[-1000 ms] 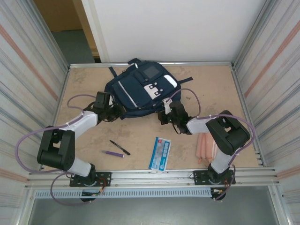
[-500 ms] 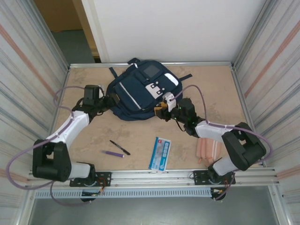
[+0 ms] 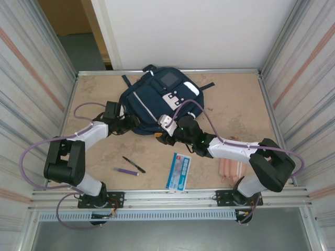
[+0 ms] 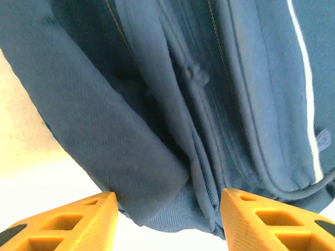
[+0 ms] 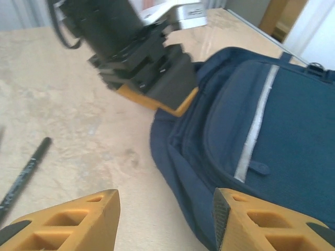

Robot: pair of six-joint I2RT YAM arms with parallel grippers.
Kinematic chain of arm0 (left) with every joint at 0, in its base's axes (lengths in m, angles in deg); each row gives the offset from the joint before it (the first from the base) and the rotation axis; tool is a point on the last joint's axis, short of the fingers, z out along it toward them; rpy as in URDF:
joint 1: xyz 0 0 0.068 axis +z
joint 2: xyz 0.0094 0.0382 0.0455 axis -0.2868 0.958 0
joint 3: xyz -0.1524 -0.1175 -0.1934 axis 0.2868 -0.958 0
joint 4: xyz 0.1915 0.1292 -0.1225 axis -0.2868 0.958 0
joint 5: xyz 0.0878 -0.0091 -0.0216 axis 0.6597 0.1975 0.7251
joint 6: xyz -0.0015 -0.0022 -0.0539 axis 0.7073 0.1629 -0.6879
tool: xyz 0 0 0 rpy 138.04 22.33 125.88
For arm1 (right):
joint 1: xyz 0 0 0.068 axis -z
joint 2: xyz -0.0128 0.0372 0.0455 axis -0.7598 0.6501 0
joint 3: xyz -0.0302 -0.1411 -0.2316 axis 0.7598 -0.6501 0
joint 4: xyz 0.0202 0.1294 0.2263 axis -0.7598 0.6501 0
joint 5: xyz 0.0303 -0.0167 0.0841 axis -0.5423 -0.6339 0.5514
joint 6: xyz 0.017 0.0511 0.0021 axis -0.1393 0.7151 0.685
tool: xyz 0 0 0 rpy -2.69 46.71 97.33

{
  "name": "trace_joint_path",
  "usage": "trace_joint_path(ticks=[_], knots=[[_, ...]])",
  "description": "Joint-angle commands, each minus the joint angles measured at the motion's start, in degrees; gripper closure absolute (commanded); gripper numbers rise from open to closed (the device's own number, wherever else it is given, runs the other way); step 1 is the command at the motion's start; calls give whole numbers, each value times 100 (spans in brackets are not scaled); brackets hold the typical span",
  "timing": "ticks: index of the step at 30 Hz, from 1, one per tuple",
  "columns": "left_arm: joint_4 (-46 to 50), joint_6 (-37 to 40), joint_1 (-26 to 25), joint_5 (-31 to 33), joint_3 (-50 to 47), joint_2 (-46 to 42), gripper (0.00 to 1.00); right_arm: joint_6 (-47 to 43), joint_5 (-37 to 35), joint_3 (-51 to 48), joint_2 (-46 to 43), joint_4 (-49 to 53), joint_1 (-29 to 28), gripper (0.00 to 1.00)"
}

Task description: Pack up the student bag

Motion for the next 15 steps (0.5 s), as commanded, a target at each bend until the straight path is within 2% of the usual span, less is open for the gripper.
trace_joint_path(ticks=[1, 3, 7, 9, 12, 15], knots=[[-305, -246, -322, 294, -430, -144, 47, 171, -431, 158, -76, 132, 135, 50], [-565, -270, -591, 321, -572, -144, 48, 443, -495, 183, -54, 71, 298, 50], [-349, -344, -1006, 418, -459, 17, 51, 1223, -1027, 181, -225, 73, 729, 48], [-449, -462, -1200, 375, -528, 89, 52, 1515, -1310, 91, -325, 31, 944, 29], [-554, -1011, -1442, 73, -723, 128, 52, 1818, -1141, 143, -398, 303, 1236, 28], [-1053, -1505, -1816, -142, -1071, 72, 53, 1954, -1074, 167, -525, 430, 1331, 27]])
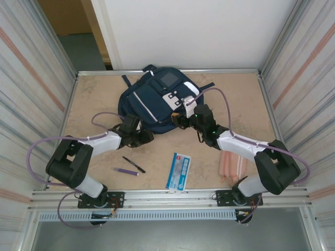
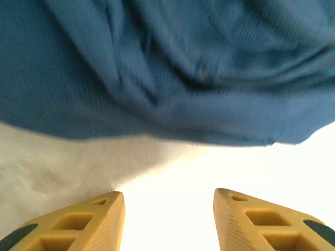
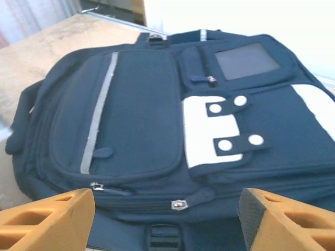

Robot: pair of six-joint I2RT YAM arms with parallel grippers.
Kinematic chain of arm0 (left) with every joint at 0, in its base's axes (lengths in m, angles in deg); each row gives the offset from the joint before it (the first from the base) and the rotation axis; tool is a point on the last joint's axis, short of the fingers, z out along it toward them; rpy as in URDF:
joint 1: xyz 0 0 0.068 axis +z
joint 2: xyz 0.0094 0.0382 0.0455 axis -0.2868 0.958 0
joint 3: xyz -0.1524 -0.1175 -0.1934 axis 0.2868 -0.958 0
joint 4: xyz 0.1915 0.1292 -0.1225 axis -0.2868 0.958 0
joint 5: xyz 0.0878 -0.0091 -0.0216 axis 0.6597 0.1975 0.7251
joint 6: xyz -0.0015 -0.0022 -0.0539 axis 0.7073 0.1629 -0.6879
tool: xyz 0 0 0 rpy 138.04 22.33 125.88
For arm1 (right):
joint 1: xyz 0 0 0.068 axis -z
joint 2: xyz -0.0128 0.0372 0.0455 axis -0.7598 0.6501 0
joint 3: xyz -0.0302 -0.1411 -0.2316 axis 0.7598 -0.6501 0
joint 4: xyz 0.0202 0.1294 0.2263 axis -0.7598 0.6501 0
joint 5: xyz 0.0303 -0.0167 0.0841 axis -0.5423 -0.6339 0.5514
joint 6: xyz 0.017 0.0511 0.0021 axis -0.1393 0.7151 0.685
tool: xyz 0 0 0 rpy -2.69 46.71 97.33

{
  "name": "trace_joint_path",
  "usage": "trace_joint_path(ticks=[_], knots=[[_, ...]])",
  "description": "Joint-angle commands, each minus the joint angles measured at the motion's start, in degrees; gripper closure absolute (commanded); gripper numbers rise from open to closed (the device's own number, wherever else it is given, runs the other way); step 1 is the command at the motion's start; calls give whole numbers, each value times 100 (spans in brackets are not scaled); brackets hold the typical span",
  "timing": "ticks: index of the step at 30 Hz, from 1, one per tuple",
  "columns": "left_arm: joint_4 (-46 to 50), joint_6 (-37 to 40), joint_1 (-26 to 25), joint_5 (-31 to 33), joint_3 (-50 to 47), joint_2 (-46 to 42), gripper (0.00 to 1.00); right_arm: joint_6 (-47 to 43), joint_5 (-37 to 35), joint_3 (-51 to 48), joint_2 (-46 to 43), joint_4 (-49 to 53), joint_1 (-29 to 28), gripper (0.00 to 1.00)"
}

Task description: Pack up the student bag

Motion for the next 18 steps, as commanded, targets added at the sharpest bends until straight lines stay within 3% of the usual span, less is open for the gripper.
trace_joint_path(ticks=[1, 7, 12, 18], knots=[[-367, -643, -360, -274, -246, 29, 53, 463, -82, 87, -221, 78, 61, 28], [715, 47, -496, 154, 613, -432, 51, 871, -271, 161, -152, 335, 389, 29], [1936, 716, -341, 1639, 1867, -573, 40, 951, -180, 52, -255, 458, 520, 29], [1678, 660, 618, 1014, 2518, 289, 41, 888, -142, -196, -420, 459, 575, 29]])
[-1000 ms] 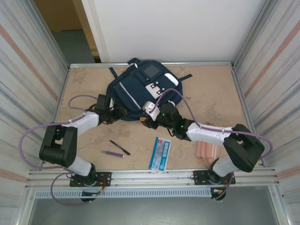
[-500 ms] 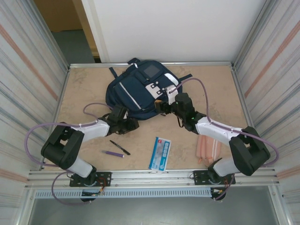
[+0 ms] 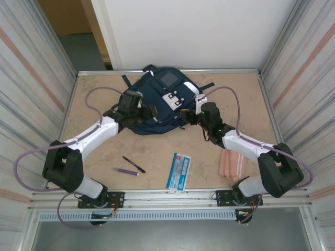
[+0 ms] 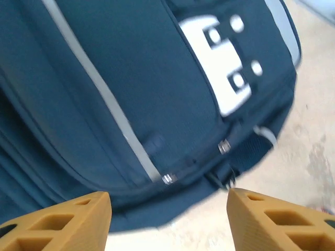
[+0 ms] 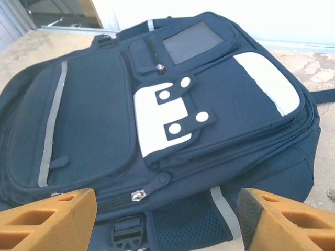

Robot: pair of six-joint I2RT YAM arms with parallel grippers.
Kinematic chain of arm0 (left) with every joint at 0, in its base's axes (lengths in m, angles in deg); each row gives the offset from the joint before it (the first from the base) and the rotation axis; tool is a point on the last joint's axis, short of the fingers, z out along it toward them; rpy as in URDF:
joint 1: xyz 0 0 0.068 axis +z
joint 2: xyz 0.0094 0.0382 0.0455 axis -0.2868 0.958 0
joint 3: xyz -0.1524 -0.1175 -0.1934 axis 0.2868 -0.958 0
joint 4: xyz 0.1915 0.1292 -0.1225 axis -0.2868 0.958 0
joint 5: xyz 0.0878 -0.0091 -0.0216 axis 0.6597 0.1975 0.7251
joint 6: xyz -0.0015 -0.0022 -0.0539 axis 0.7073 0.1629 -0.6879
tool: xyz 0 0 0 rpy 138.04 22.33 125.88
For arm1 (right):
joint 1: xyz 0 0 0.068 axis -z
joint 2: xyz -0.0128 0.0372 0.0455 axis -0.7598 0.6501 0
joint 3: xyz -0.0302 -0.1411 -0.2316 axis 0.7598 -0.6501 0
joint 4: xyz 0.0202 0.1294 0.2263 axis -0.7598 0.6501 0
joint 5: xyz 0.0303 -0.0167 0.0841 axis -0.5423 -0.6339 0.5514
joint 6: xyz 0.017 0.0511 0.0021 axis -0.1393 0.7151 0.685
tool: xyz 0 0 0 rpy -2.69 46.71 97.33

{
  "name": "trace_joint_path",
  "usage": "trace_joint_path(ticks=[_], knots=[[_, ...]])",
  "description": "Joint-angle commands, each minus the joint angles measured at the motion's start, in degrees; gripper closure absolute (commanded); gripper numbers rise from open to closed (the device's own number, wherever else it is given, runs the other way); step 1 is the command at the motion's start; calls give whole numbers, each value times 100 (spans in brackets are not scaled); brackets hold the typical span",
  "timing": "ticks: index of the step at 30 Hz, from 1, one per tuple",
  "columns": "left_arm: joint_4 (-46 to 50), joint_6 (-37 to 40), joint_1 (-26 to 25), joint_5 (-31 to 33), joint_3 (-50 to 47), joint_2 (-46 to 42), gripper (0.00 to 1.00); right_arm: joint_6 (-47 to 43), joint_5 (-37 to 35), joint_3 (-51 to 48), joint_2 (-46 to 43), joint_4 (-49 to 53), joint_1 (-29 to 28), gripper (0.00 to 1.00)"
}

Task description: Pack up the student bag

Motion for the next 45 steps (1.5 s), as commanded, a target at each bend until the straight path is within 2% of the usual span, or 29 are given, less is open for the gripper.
trace_joint_path(ticks=[1, 5, 10, 15, 18, 22, 24, 26, 28, 33, 38, 42, 45], knots=[[420, 122, 405, 36, 314, 626, 41, 124, 5, -88, -258, 177, 66, 29], [323, -53, 650, 144, 665, 1119, 41, 119, 20, -303, -383, 77, 88, 29], [353, -53, 683, 213, 1042, 1599, 41, 137, 16, -348, -515, 221, 119, 29], [323, 15, 787, -10, 1344, 2091, 42, 137, 38, -362, -537, 284, 136, 29], [324, 69, 826, -199, 1464, 2274, 47, 164, 44, -426, -581, 257, 145, 29], [250, 106, 834, -103, 1329, 2136, 53, 46, 198, -296, -286, 537, 254, 29], [117, 73, 892, -259, 1250, 1999, 72, 50, 161, -122, -76, 911, 339, 31], [66, 134, 934, -419, 1254, 1840, 89, 8, 625, 118, 183, 1315, 508, 33], [88, 296, 924, -559, 1275, 1648, 100, -126, 1200, 374, 399, 1529, 627, 35], [92, 435, 921, -835, 1173, 1084, 100, 32, 1237, 1213, 889, 2261, 641, 34], [43, 259, 916, -1212, 1094, 738, 100, 309, 2640, 1822, 1397, 2387, 661, 35], [36, 189, 914, -1438, 1050, 521, 100, 323, 3541, 2475, 2161, 2916, 887, 38], [-137, -19, 920, -1551, 851, 383, 100, 410, 4172, 2732, 2709, 2927, 1084, 40]])
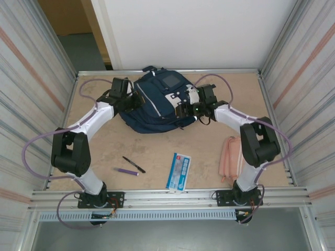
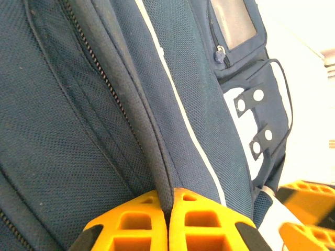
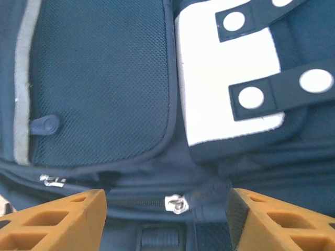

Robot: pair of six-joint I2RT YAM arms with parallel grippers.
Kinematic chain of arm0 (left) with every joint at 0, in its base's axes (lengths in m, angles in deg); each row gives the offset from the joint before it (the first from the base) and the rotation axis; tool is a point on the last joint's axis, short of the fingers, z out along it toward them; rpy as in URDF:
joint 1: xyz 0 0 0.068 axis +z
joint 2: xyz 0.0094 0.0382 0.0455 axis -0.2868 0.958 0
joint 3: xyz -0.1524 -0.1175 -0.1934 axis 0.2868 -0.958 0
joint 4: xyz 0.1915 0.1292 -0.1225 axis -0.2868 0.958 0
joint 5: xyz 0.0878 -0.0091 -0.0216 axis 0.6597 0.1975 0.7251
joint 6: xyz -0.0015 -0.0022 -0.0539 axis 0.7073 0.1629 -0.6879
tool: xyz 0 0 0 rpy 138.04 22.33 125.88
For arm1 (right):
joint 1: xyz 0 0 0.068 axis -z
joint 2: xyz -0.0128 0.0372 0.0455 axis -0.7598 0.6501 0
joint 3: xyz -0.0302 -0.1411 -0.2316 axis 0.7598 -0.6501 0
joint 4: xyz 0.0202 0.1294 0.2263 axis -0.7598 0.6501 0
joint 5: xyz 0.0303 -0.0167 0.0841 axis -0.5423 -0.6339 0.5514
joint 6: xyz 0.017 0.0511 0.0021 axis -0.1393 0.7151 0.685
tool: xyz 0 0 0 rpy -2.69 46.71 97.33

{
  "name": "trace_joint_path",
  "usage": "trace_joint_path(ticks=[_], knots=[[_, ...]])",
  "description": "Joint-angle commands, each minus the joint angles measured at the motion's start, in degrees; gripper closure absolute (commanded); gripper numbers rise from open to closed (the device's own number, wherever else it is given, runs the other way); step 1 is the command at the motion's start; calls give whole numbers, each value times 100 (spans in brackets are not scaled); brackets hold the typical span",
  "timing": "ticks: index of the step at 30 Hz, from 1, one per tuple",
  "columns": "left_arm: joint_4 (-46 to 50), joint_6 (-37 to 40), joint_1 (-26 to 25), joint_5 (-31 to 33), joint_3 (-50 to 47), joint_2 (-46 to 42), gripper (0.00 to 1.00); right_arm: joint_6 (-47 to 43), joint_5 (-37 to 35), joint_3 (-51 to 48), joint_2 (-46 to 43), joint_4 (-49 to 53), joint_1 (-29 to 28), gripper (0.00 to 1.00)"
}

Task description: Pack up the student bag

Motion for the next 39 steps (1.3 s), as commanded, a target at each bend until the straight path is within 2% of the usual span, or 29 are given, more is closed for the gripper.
trace_joint_path(ticks=[1, 10, 13, 19, 24, 31, 33, 39], knots=[[-365, -166, -6, -510, -122, -443, 100, 161, 1055, 214, 506, 408, 190, 41], [-395, -204, -29, -662, -180, -529, 100, 50, 1021, 281, 735, 376, 196, 40], [-453, -253, -25, -625, -264, -616, 100, 3, 1232, 348, 855, 585, 256, 40], [-347, -187, -18, -649, -163, -740, 100, -338, 877, 165, 742, 945, 266, 41], [-390, -271, -17, -868, -171, -726, 100, -469, 1491, 152, 721, 1203, 256, 43], [-760, -515, -25, -835, -561, -730, 100, -546, 2496, 117, 810, 1129, 247, 50], [-757, -516, -29, -810, -614, -731, 100, -557, 2483, 129, 818, 1056, 248, 54], [-616, -411, -30, -799, -560, -777, 100, -648, 2137, 119, 855, 919, 247, 73]])
